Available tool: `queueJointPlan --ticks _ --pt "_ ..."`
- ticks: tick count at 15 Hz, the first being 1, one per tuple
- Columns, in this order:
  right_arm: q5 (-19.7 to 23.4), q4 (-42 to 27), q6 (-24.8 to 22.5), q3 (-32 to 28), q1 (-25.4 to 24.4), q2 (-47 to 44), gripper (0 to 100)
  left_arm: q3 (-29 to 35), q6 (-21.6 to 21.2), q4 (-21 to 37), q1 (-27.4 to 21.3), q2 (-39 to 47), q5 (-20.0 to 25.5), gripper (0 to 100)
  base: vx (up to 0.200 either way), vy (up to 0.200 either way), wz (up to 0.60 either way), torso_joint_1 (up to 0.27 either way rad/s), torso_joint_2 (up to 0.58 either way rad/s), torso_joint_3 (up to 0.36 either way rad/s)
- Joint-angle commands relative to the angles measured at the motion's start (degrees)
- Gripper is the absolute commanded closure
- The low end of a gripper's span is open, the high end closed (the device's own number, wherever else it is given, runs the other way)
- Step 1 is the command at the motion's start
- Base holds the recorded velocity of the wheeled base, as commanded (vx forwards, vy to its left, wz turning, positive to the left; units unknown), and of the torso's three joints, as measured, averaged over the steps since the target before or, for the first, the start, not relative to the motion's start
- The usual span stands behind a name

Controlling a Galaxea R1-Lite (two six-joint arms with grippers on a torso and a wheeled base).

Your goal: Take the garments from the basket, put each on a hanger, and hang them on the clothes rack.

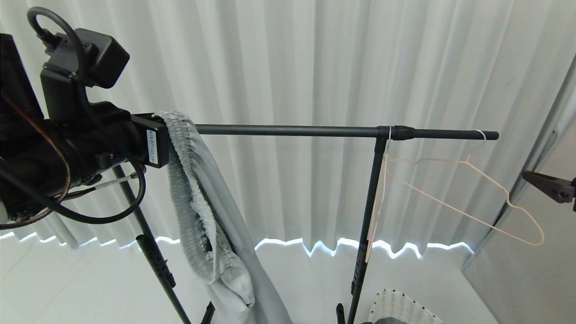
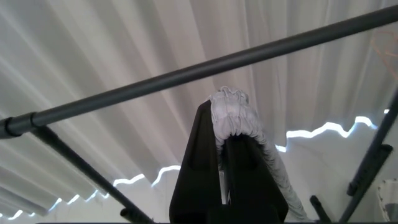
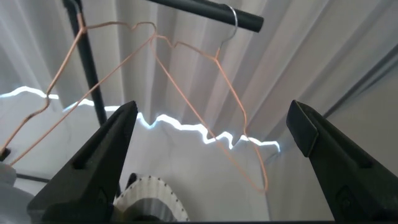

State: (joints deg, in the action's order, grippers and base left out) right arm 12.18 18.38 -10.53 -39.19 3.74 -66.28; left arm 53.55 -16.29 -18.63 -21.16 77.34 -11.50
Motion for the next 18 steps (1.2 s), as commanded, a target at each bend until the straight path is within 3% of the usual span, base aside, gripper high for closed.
queueJointPlan --ticks 1,8,11,14,18 --pt "0.0 0.0 0.0 -0.2 0.0 -1.7 0 -1.2 0.2 0.0 0.2 0.0 0.0 100 0.000 0.000 0.00 0.000 0.00 0.000" --pt "1.0 0.4 -0.2 -6.2 3.4 -13.3 0 -8.6 0.1 -6.3 0.2 -0.4 0.0 100 0.000 0.000 0.00 0.000 0.00 0.000" --pt "4.0 0.5 -3.1 -9.9 6.9 -20.8 0 -11.9 0.7 -8.1 0.2 -0.4 0.0 100 0.000 0.000 0.00 0.000 0.00 0.000" --pt "10.8 0.9 -7.9 -13.0 10.1 -25.8 0 -16.0 0.6 -12.0 0.2 -0.8 0.1 100 0.000 0.000 0.00 0.000 0.00 0.000" --pt "12.3 0.8 -9.9 -15.2 10.7 -30.2 0 -17.0 0.6 -13.0 0.2 -0.9 0.1 100 0.000 0.000 0.00 0.000 0.00 0.000"
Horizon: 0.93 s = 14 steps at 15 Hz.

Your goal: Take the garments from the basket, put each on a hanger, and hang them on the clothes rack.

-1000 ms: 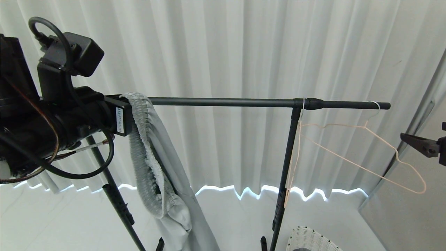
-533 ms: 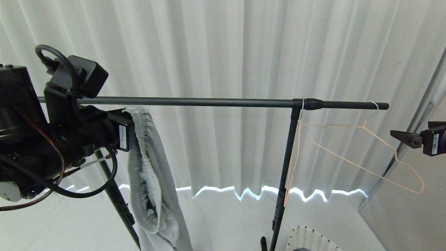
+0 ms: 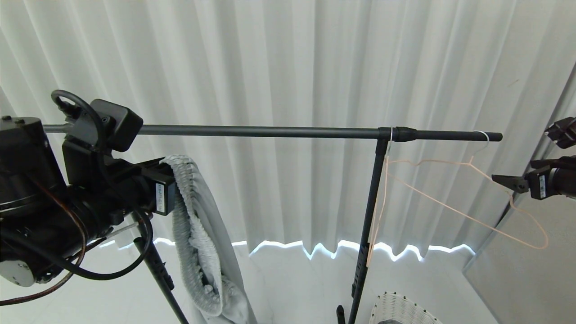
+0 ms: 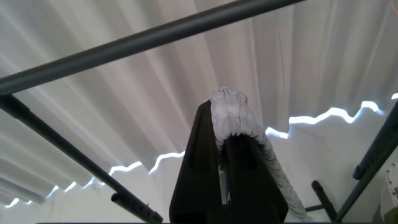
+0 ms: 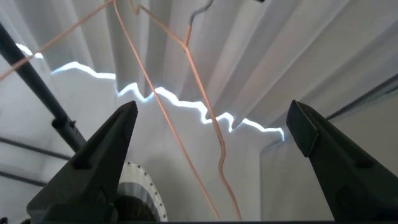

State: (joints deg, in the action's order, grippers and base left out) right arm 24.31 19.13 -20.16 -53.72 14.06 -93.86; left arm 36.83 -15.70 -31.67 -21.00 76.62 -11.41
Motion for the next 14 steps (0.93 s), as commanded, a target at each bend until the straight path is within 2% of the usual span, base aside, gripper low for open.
queueJointPlan --ticks 1,3,11,14 --pt "0.7 0.0 -1.1 -1.0 0.7 -3.8 0 -0.4 0.0 0.0 0.0 -0.4 -0.1 100 0.000 0.000 0.00 0.000 0.00 0.000" --pt "3.6 0.0 -1.3 -1.2 1.6 -5.5 0 -0.6 0.0 0.0 0.0 -0.9 -0.1 100 0.000 0.000 0.00 0.000 0.00 0.000" --pt "9.8 0.0 -1.4 -4.8 3.9 -12.5 0 -1.8 -0.6 0.0 0.1 -3.3 -0.2 100 0.000 0.000 0.00 0.000 0.00 0.000" --pt "10.0 -0.1 -0.8 -5.8 3.8 -14.2 0 -1.8 -0.6 0.0 0.1 -3.6 -0.4 100 0.000 0.000 0.00 0.000 0.00 0.000"
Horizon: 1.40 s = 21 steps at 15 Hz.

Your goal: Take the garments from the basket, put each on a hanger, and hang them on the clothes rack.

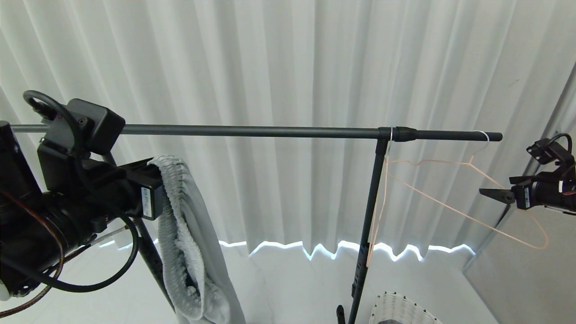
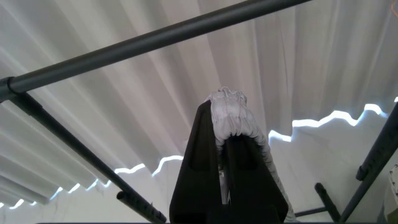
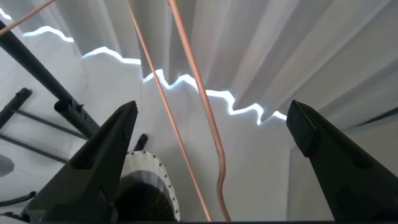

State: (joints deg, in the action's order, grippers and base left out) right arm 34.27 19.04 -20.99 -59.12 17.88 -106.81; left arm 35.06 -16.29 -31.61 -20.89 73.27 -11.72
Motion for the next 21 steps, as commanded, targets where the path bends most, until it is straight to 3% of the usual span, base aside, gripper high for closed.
queueJointPlan --ticks 1,6,11,16,21 --pt "0.4 -0.1 0.5 -0.3 -0.1 -1.2 0 0.0 0.0 0.0 0.0 -0.3 -0.1 100 0.000 0.000 0.00 0.000 0.00 0.000" --pt "1.9 -0.3 3.3 -0.6 -2.8 -2.4 0 0.2 -0.1 0.0 0.0 -0.3 -0.2 100 0.000 0.000 0.00 0.000 0.00 0.000" --pt "1.6 -0.4 9.6 -0.1 -4.1 -0.7 0 0.4 -0.1 0.0 0.0 -0.1 -0.1 100 0.000 0.000 0.00 0.000 0.00 0.000" --pt "1.0 -4.8 11.3 1.9 -3.8 3.0 0 0.6 -0.1 0.0 0.0 -0.1 -0.1 100 0.000 0.000 0.00 0.000 0.00 0.000" --pt "0.9 -4.8 11.2 4.0 -4.1 4.1 0 0.6 -0.1 0.0 0.0 -0.2 -0.2 100 0.000 0.000 0.00 0.000 0.00 0.000"
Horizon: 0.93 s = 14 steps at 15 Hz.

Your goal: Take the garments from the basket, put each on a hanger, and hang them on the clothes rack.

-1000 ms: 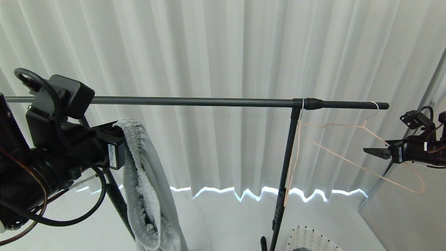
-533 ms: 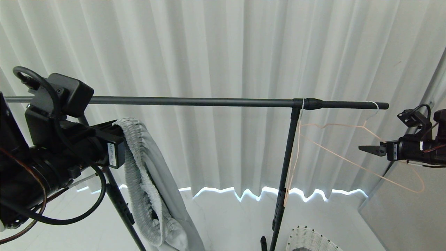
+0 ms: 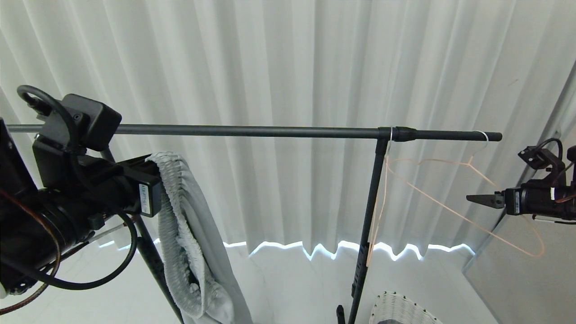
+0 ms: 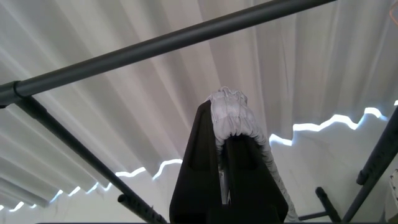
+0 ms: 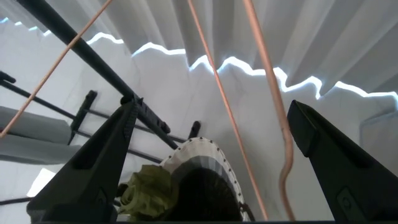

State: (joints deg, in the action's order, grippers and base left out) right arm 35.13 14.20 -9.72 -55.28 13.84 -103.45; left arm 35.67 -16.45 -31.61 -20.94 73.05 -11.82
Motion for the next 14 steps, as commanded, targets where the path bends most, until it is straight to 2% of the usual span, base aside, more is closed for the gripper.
queueJointPlan --ticks 1,2,3,7,11,14 --pt "0.0 0.0 0.0 0.1 0.0 0.6 0 0.0 0.0 0.0 0.0 0.0 0.0 100 0.000 0.000 0.00 0.000 0.00 0.000" --pt "-0.6 0.2 0.0 -0.4 0.0 0.1 0 -0.2 0.1 0.0 0.0 0.0 0.0 100 0.000 0.000 0.00 0.000 0.00 0.000" --pt "-3.0 0.5 0.0 -0.6 0.0 -0.7 0 -0.1 0.0 0.0 0.0 0.0 0.0 100 0.000 0.000 0.00 0.000 0.00 0.000" --pt "-16.5 0.6 0.8 -2.1 -2.9 -3.4 0 -0.2 0.2 0.0 0.0 0.0 0.1 100 0.000 0.000 0.00 0.000 0.00 0.000" --pt "-23.6 0.6 2.8 -2.8 -5.6 -4.1 0 -0.1 0.4 0.0 0.0 -0.1 0.1 100 0.000 0.000 0.00 0.000 0.00 0.000" --pt "-24.9 0.6 2.9 -2.5 -5.7 -4.0 0 -0.1 0.4 0.0 0.1 -0.2 0.1 100 0.000 0.000 0.00 0.000 0.00 0.000"
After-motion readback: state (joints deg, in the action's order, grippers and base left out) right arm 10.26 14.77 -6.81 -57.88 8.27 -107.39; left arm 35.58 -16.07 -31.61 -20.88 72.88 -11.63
